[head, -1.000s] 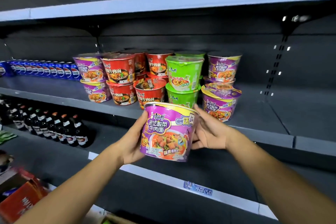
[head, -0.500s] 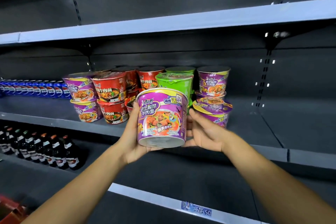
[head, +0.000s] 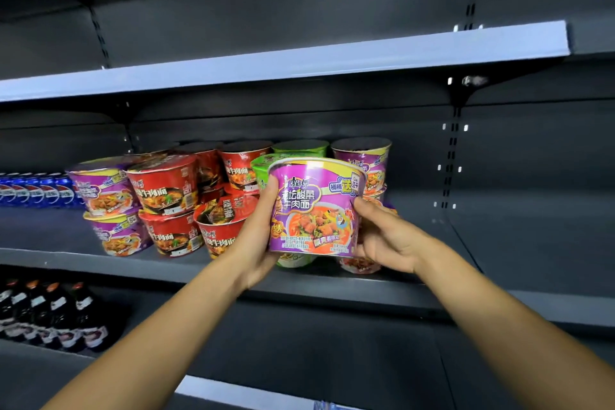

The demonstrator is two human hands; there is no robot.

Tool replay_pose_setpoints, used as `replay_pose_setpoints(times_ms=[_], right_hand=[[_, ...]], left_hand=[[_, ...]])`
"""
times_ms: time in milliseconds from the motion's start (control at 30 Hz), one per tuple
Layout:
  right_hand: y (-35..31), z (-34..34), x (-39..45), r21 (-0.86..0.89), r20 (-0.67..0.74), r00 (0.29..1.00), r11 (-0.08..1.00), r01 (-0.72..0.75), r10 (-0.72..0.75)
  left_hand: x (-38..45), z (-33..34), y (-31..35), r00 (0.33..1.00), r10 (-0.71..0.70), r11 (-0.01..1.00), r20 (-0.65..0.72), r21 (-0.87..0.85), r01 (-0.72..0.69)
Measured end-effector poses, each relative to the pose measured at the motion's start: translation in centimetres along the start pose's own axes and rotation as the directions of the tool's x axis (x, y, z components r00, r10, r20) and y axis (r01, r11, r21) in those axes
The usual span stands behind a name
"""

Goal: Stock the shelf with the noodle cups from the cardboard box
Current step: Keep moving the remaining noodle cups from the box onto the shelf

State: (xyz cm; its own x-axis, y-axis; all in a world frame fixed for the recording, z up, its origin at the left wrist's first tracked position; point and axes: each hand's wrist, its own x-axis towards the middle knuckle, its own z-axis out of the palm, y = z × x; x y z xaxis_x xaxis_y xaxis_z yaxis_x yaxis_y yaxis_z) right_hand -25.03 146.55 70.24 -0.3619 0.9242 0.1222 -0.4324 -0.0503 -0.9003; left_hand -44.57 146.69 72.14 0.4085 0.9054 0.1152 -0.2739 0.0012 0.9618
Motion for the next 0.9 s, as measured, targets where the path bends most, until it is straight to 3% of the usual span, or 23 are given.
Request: replay_pose_setpoints(times_ms=[400,900], right_hand=[[-3.2,-4.3,0.4,-0.112,-0.100,0.986,0.986,0.122,-0.133],[-4.2,-8.1,1.9,-0.137,-0.178,0.945,0.958,0.253,-0.275]], left_hand=[[3.6,2.7,0.1,0.982,0.143,0.977,-0.125,0.179,-0.120],[7.6,5.0,-0.7,0.976,0.028,0.997,-0.216,0.078,-0.011]])
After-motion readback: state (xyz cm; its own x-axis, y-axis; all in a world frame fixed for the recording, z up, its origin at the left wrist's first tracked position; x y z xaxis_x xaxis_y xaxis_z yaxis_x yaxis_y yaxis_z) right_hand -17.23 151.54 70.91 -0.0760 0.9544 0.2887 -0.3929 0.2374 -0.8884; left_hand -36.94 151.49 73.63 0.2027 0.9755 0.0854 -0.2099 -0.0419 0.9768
